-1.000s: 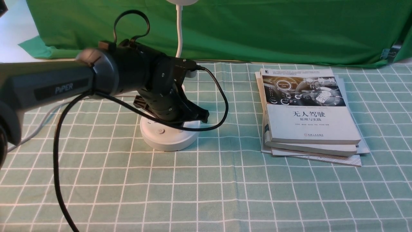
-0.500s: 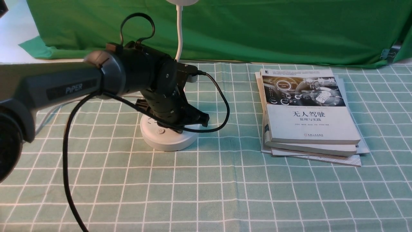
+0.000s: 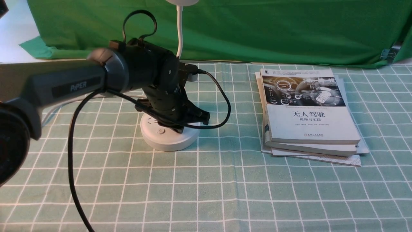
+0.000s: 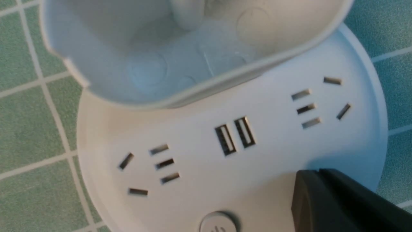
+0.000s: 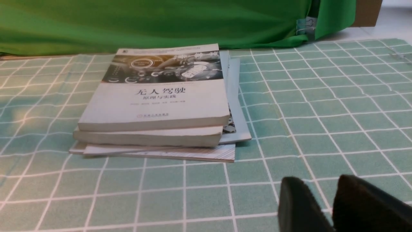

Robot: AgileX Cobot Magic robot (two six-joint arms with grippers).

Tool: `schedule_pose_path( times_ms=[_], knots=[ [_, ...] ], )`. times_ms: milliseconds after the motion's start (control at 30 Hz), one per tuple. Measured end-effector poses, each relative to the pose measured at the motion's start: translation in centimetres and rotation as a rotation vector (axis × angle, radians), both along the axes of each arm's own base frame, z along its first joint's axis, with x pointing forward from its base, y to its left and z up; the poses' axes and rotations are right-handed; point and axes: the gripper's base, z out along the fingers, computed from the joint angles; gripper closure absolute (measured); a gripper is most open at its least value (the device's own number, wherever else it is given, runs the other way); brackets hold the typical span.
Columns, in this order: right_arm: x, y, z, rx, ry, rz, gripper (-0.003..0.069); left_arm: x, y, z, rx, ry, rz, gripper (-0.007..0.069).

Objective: Turn on the table lamp.
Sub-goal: 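Press the power button on the lamp base to turn the lamp on with the left gripper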

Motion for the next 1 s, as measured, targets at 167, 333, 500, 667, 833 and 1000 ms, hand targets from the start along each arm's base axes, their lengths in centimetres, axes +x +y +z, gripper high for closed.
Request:
schedule_pose_path(
  times_ms=[167, 333, 500, 667, 833, 1000],
  knots=[
    [0.0, 0.0, 0.0, 0.000, 0.000, 0.000, 0.0421, -1.3, 0.5, 1.8, 0.003, 0.046, -0.009, 0.0603],
    [0.0, 0.0, 0.0, 0.000, 0.000, 0.000, 0.0421, -4.3, 1.8, 7.0, 0.001, 0.071, -0.048, 0.0603],
    [0.0, 0.0, 0.0, 0.000, 0.000, 0.000, 0.0421, -8.8, 3.7, 10.1, -0.050, 0.066, -0.094, 0.0603],
    [0.0, 0.0, 0.0, 0.000, 0.000, 0.000, 0.0421, -10.5, 4.5, 11.9, -0.228, -0.193, -0.020, 0.0603],
    [0.0, 0.0, 0.0, 0.000, 0.000, 0.000, 0.0421, -8.2, 3.4, 10.1, -0.264, -0.228, 0.011, 0.0603],
    [0.0, 0.0, 0.0, 0.000, 0.000, 0.000, 0.0421, -4.4, 1.8, 6.6, -0.173, -0.186, -0.005, 0.0603]
  ],
)
